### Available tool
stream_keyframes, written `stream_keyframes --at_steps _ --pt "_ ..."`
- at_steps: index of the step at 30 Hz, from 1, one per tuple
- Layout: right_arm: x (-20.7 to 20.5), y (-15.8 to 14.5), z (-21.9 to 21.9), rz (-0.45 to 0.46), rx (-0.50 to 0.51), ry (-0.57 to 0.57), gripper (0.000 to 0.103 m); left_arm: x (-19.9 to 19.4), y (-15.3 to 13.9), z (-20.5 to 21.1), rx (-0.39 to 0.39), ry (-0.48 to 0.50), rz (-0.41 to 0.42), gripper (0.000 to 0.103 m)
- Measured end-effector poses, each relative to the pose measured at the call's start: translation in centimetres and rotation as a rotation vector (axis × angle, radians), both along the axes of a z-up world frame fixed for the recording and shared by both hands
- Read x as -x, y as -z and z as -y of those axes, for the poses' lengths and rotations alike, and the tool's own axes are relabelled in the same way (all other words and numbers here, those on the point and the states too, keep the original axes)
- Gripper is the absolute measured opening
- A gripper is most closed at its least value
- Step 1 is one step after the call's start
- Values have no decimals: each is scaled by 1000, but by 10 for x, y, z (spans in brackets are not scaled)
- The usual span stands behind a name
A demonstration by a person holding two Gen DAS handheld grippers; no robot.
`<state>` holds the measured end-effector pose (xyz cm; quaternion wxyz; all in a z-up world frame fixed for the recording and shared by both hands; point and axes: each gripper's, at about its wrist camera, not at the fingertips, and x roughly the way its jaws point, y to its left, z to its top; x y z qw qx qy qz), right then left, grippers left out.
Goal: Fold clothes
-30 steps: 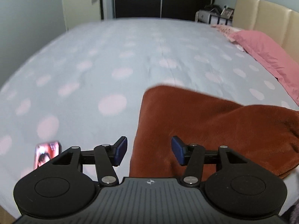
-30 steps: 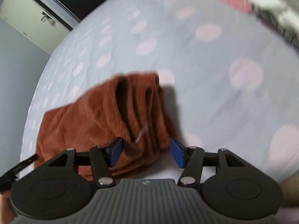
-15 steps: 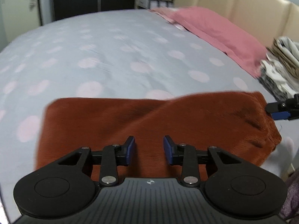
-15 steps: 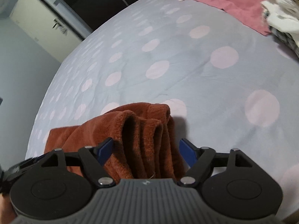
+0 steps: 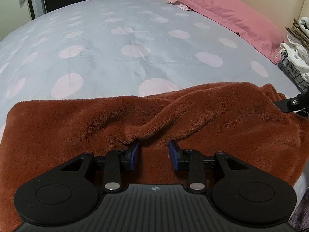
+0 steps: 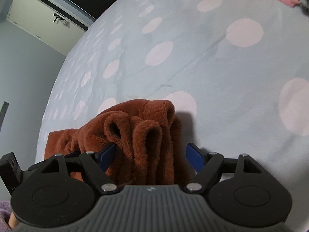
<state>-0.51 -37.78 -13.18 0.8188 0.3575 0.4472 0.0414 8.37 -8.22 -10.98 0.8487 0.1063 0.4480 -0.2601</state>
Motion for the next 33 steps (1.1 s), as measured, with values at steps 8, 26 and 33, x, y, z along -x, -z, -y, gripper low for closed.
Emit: stream_keyframes --at_steps 8,26,33 --pt "-10 7 -5 -21 -51 -4 66 11 -17 -4 21 25 31 31" --pt "15 -46 -20 110 -132 -20 50 61 -31 -8 -13 138 43 31" --pt "6 -82 -58 163 -156 -89 50 65 -67 -44 7 48 118 31"
